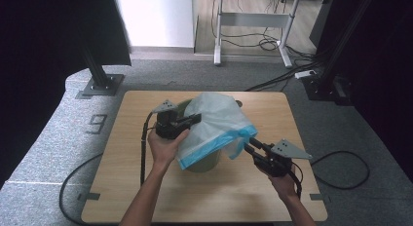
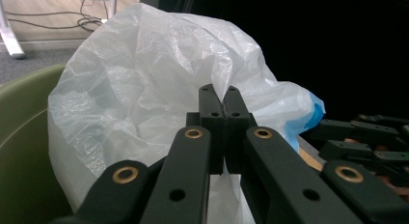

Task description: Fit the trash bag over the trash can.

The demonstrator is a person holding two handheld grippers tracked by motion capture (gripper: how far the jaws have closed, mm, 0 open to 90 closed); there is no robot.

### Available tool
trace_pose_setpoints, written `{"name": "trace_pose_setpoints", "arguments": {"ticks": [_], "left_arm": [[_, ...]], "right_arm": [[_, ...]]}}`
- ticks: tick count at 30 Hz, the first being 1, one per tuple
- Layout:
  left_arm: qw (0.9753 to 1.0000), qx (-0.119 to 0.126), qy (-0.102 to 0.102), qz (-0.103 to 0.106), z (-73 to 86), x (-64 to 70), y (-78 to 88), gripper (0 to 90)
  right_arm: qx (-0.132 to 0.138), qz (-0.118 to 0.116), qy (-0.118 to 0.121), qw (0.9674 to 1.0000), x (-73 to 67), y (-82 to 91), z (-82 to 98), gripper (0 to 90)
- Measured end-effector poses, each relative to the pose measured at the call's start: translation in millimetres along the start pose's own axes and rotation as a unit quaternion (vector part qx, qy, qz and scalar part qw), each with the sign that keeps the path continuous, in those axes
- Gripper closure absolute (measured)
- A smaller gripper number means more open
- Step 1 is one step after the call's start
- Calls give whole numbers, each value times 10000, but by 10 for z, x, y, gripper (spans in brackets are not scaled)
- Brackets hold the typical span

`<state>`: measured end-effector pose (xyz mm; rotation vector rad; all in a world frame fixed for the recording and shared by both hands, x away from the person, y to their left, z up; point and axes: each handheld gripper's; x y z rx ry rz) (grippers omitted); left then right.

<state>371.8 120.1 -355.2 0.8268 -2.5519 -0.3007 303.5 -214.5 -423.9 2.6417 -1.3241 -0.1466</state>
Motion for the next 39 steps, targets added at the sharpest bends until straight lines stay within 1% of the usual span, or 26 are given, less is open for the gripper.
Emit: {"name": "trace_pose_setpoints", "arguments": {"ticks": [2,6,8,11,15,18,20,22,28,34,36,39], "left_arm": [[10000,5,-8,4,4,2,6,899],[10000,8,-7,34,12,-3,25,898],[10000,26,35,75,12,-13,31,898],[9999,19,42,103,10,-20,39,898],[9999,30,56,132,8,-24,48,898],[9996,65,151,217,-3,-51,66,898],[9995,63,189,238,-8,-71,73,898],[9994,69,232,264,-11,-89,78,898],[9993,55,259,281,-6,-106,67,898],[9989,155,287,343,-14,-122,69,897],[9988,181,275,356,-13,-120,66,897],[9986,223,266,403,-14,-115,65,897]], "right_arm": [[-3,-2,-12,10000,-7,-58,-19,639],[13,-45,-140,9999,-8,-131,-43,636],[0,-18,-129,9999,-12,-164,-49,650],[-11,93,-61,9999,-24,-206,-54,696],[40,150,-64,9999,-25,-244,-71,761],[52,178,57,9998,-42,-263,-73,787],[106,228,166,9995,-63,-259,-74,833],[168,239,203,9994,-70,-247,-82,882],[253,145,222,9993,-63,-224,-113,889],[155,1,241,9996,-42,-202,-72,891],[111,-8,268,9996,-42,-203,-54,892],[36,-34,243,9997,-33,-212,-23,891]]}}
Point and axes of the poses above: each handheld gripper's, and its own axes: y roughly backward along the jaws, z roughly out of its underside, x roughly to its right, and after that the axes turned 4 degrees about z, right-handed
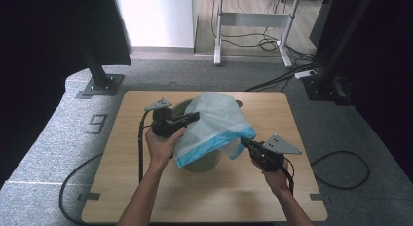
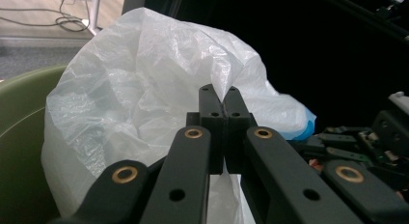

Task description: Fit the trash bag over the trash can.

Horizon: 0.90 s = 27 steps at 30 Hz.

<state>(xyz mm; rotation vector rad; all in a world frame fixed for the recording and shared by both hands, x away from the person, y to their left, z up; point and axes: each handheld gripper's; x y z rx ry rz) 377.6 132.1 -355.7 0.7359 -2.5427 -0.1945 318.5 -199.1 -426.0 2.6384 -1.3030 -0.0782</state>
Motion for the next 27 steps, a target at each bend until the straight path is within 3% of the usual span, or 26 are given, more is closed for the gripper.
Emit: {"name": "trace_pose_setpoints", "arguments": {"ticks": [7,11,20,24,27], "left_arm": [[9997,198,-119,-6,-44,19,49,897],[9992,356,-148,-67,-85,16,120,897],[9973,596,-101,-417,-71,-132,313,898],[9967,656,-81,-473,-39,-176,413,898],[9963,691,-76,-504,1,-199,497,898]], "right_arm": [[-110,-7,-35,9999,8,-8,25,892],[-230,102,-67,9997,40,-3,47,891],[-427,310,19,9986,175,67,129,891],[-546,505,12,9972,283,97,163,891],[-489,596,-45,9970,341,144,162,891]]}}
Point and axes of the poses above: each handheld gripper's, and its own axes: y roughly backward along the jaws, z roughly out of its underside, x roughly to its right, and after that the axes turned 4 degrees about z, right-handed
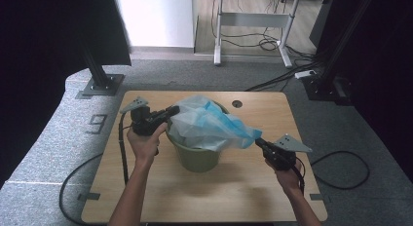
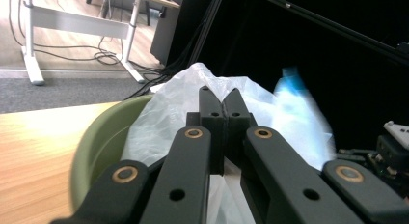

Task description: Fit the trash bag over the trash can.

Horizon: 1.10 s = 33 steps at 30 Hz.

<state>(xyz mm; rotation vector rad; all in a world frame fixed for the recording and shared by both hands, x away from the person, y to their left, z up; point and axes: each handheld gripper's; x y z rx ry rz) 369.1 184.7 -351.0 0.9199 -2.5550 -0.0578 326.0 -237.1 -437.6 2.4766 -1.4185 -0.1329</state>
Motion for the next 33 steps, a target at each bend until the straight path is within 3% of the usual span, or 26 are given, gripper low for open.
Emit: {"name": "trace_pose_setpoints", "arguments": {"ticks": [7,13,17,24,27,33], "left_arm": [[10000,-47,-15,82,126,-44,180,898],[9995,-144,-86,278,246,9,319,897],[9993,-204,-150,282,348,59,399,897],[9990,-276,-251,241,538,48,504,897],[9988,-387,-274,134,606,-2,505,897],[9988,-442,-202,61,687,-95,512,897]], "right_arm": [[196,-107,92,9997,-49,129,-46,890],[187,-455,-7,9988,-118,197,53,890],[168,-656,48,9977,-190,252,142,890],[-162,-950,316,9948,-366,190,366,890],[-272,-953,388,9943,-428,123,443,890],[-487,-988,340,9933,-494,-13,551,890]]}}
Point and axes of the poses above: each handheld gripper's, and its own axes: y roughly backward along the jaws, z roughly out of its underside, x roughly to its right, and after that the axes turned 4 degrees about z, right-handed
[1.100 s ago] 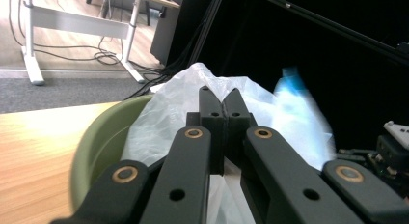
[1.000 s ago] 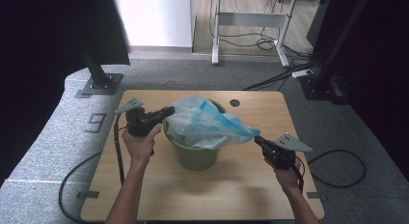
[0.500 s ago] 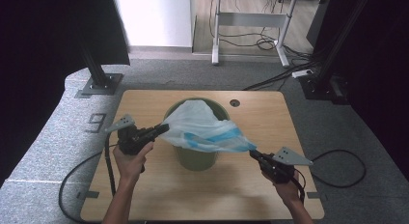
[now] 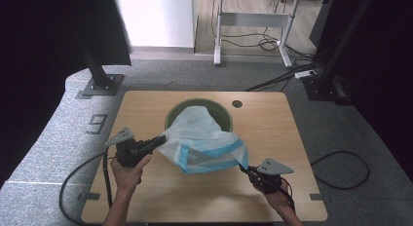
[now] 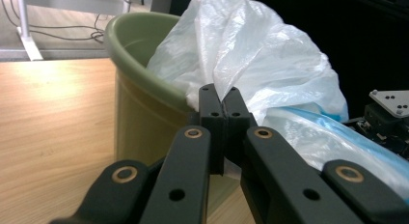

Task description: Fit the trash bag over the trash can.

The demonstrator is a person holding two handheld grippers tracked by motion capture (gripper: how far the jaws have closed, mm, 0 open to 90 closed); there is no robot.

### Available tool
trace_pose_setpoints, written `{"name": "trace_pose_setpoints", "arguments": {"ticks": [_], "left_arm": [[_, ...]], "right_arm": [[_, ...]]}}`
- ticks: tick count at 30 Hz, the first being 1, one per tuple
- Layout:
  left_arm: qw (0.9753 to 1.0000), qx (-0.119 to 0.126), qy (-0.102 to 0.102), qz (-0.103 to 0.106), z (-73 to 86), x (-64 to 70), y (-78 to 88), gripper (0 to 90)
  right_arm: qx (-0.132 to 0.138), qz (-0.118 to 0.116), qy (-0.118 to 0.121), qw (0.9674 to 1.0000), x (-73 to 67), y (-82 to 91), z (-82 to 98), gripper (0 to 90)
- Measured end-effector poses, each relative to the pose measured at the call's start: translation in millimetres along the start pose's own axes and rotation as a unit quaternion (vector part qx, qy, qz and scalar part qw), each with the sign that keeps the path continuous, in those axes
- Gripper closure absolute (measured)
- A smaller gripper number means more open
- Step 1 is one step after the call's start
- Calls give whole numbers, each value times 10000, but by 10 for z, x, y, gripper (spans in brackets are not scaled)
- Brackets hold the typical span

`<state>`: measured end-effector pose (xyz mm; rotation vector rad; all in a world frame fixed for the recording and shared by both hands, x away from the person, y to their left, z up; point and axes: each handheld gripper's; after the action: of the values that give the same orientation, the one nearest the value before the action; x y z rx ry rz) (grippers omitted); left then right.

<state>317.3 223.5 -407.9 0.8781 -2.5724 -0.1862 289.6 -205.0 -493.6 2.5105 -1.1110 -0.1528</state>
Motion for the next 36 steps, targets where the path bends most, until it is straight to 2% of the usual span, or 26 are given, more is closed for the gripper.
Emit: {"name": "trace_pose_setpoints", "arguments": {"ticks": [4,7,13,14,15,18,20,23,25,27,28,31,33,36], "left_arm": [[9999,-25,106,-71,39,-75,-23,897],[9997,12,231,-82,58,-134,-45,897],[9996,31,249,-155,39,-165,-59,897],[9996,32,243,-170,39,-165,-57,897],[9995,38,250,-174,39,-167,-54,897],[9995,38,256,-184,38,-174,-51,897],[9995,35,270,-172,37,-179,-57,897],[9995,23,264,-174,33,-176,-68,897],[9995,20,268,-183,31,-172,-72,897],[9994,16,273,-192,28,-170,-72,897],[9994,11,284,-196,24,-169,-73,897],[9994,12,288,-202,16,-165,-75,897],[9994,13,284,-185,1,-156,-82,897],[9995,17,292,-147,-16,-149,-84,897]], "right_arm": [[-72,41,-41,10000,3,-71,43,890],[-102,140,35,9998,0,-125,74,890],[-67,94,-40,9999,14,-176,117,873],[-52,55,-4,10000,7,-154,122,806],[-67,129,50,9999,-6,-122,130,757],[-221,348,261,9988,17,9,191,675],[-248,512,187,9982,108,109,231,660],[-149,765,2,9970,281,249,220,629],[3,954,-90,9954,385,326,137,606],[158,994,-112,9949,431,363,30,589],[254,980,-105,9948,441,376,-42,576],[547,727,-13,9959,400,360,-268,530],[616,471,56,9970,339,296,-373,500],[615,261,293,9973,226,169,-459,487]]}}
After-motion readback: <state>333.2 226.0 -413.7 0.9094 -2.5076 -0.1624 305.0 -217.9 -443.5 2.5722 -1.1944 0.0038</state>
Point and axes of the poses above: each handheld gripper's, and its own axes: y roughly backward along the jaws, z roughly out of its underside, x roughly to its right, and after that the axes turned 4 degrees about z, right-handed
